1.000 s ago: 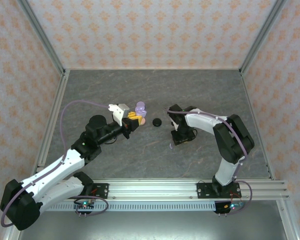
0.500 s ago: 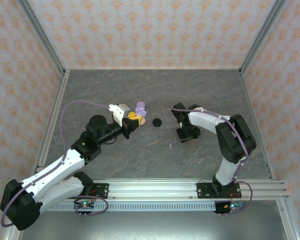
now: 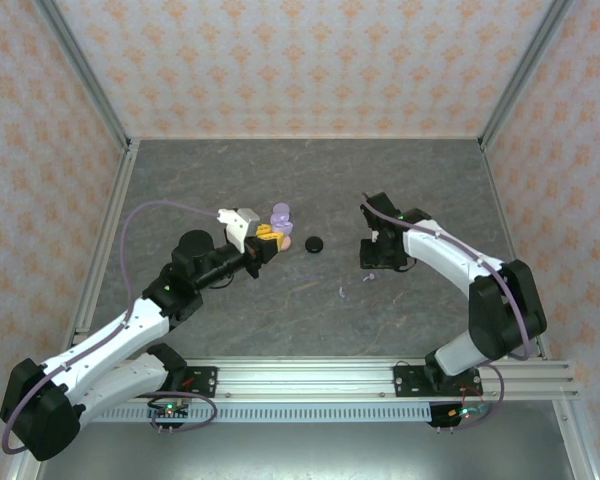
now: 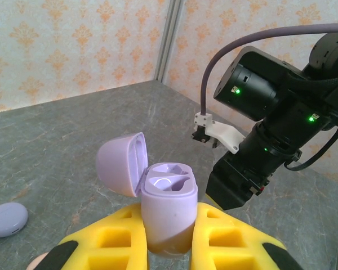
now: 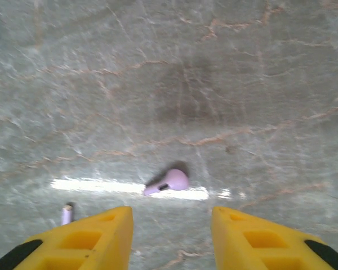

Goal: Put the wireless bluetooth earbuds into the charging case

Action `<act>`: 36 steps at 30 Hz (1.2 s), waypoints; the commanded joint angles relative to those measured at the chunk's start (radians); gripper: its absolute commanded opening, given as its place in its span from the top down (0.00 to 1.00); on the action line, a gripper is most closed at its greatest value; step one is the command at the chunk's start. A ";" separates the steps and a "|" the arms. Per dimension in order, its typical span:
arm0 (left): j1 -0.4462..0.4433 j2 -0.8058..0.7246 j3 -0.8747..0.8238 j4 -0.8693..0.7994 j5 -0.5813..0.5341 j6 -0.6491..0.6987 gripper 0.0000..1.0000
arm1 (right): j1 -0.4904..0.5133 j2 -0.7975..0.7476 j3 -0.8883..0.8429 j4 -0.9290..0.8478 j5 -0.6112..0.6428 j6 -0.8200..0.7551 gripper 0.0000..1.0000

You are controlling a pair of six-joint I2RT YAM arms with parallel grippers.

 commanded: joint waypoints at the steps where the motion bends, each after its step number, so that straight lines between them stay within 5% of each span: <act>1: -0.008 -0.021 -0.005 0.014 -0.020 0.017 0.99 | -0.001 0.029 -0.046 0.110 -0.057 0.141 0.58; 15: -0.008 -0.070 -0.018 -0.015 -0.040 0.023 0.98 | -0.001 0.145 -0.089 0.140 -0.022 0.170 0.64; 36: -0.007 -0.062 -0.010 -0.016 -0.039 0.021 0.98 | 0.000 0.120 -0.106 0.064 -0.013 0.145 0.70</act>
